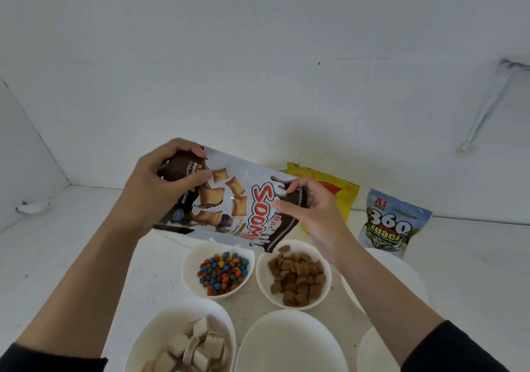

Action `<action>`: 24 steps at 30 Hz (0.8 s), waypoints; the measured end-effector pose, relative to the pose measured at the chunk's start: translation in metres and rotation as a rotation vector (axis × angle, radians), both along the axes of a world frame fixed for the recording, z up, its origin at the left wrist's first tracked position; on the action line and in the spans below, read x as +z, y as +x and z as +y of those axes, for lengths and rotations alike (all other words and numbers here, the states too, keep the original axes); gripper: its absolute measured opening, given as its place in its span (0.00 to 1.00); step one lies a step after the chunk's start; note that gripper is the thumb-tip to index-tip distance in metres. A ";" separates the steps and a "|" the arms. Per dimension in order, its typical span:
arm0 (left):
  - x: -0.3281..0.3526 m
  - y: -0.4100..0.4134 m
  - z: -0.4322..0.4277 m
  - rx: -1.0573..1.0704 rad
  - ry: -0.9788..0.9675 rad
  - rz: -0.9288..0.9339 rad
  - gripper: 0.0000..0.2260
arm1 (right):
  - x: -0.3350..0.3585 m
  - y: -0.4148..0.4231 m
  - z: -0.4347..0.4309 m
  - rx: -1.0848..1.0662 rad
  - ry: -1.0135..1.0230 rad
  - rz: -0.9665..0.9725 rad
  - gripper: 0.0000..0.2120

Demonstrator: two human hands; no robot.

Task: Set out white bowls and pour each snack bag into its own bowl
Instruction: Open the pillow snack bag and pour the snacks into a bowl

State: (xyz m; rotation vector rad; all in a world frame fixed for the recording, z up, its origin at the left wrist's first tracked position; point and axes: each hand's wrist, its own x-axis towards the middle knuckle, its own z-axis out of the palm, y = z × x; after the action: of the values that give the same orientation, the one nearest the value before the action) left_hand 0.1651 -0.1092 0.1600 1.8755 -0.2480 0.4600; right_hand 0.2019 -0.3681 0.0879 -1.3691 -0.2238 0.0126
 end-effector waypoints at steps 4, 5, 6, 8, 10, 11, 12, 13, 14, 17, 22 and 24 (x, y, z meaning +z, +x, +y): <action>0.015 0.002 -0.003 0.008 0.064 -0.039 0.11 | 0.005 0.001 -0.002 -0.022 0.014 -0.019 0.14; 0.014 0.003 -0.005 0.008 0.074 -0.037 0.11 | 0.001 0.001 -0.003 -0.028 0.022 -0.016 0.13; 0.012 0.003 -0.008 0.002 0.082 -0.027 0.12 | -0.004 0.000 -0.004 -0.032 0.027 -0.008 0.13; 0.002 0.004 -0.016 -0.018 0.095 0.016 0.11 | -0.021 -0.002 -0.007 -0.039 0.016 0.037 0.14; -0.009 0.007 -0.023 -0.035 0.114 0.063 0.11 | -0.039 -0.005 -0.010 -0.046 0.006 0.100 0.14; -0.011 0.008 -0.026 -0.039 0.130 0.076 0.12 | -0.046 -0.007 -0.011 -0.050 0.018 0.132 0.15; -0.010 0.010 -0.028 -0.042 0.148 0.077 0.12 | -0.050 -0.007 -0.011 -0.053 0.042 0.159 0.16; -0.006 0.012 -0.031 -0.049 0.169 0.064 0.13 | -0.051 -0.008 -0.011 -0.057 0.074 0.176 0.16; 0.001 0.015 -0.034 -0.055 0.196 0.040 0.12 | -0.050 -0.007 -0.011 -0.060 0.111 0.181 0.16; 0.035 0.017 -0.043 -0.056 0.296 -0.046 0.13 | -0.033 -0.002 -0.012 -0.061 0.222 0.115 0.15; 0.076 0.017 -0.052 -0.122 0.486 -0.119 0.14 | -0.018 0.000 -0.017 -0.050 0.359 0.052 0.14; 0.069 0.020 -0.056 -0.134 0.576 -0.116 0.14 | -0.031 -0.002 -0.018 -0.052 0.359 0.124 0.15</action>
State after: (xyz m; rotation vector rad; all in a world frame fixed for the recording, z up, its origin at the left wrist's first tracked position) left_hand 0.1852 -0.1654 0.2285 2.3731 -0.6338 0.4346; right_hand 0.2004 -0.3865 0.0565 -1.0124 -0.0807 0.0135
